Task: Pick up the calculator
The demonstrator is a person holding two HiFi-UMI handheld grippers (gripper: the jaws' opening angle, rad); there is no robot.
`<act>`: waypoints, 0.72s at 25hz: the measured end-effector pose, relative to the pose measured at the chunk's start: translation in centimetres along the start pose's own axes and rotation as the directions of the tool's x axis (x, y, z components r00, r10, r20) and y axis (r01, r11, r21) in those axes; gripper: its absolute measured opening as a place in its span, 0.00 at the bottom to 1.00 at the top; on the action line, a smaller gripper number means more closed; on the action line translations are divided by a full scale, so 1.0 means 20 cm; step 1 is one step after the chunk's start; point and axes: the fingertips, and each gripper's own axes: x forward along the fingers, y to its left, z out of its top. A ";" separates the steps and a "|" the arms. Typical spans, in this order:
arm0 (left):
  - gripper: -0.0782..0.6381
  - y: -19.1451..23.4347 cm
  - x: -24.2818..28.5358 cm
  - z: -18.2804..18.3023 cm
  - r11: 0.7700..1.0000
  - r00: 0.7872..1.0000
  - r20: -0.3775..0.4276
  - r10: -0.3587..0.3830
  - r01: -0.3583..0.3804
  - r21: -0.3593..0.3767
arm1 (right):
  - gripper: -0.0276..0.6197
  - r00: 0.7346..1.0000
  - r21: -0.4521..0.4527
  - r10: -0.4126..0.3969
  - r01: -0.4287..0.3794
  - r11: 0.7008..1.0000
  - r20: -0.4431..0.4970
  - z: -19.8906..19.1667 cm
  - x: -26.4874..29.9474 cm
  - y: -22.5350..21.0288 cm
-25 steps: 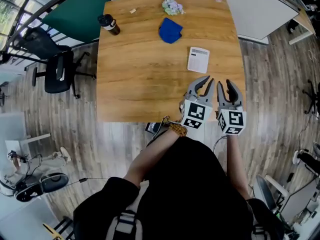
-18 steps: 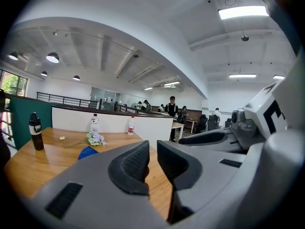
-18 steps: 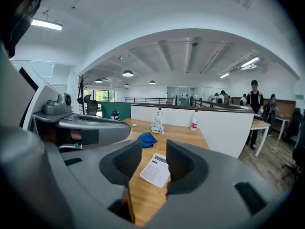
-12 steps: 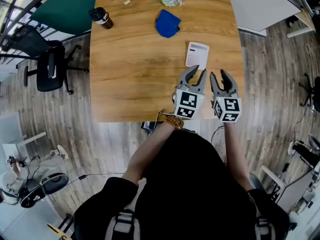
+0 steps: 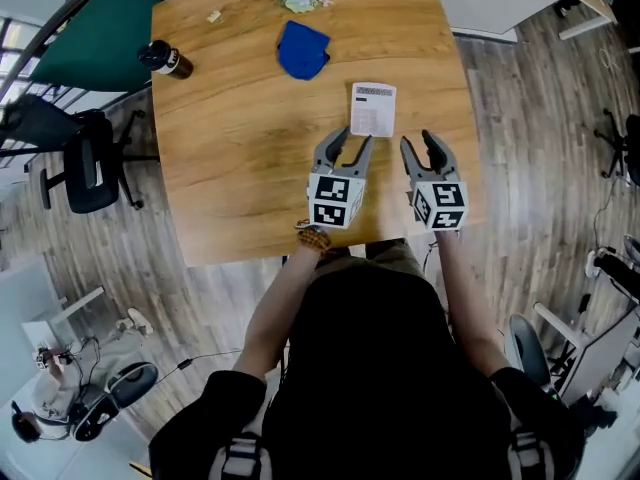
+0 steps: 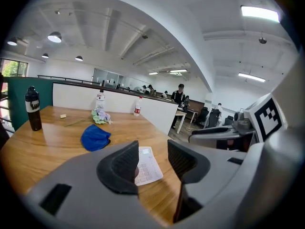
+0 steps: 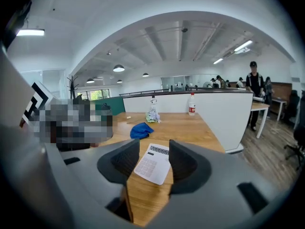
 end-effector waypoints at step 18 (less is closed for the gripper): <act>0.46 0.25 0.32 -0.37 0.978 0.963 -0.183 0.198 -0.206 -0.029 | 0.46 0.967 0.102 0.220 -0.207 0.973 -0.132 -0.33 0.42 -0.14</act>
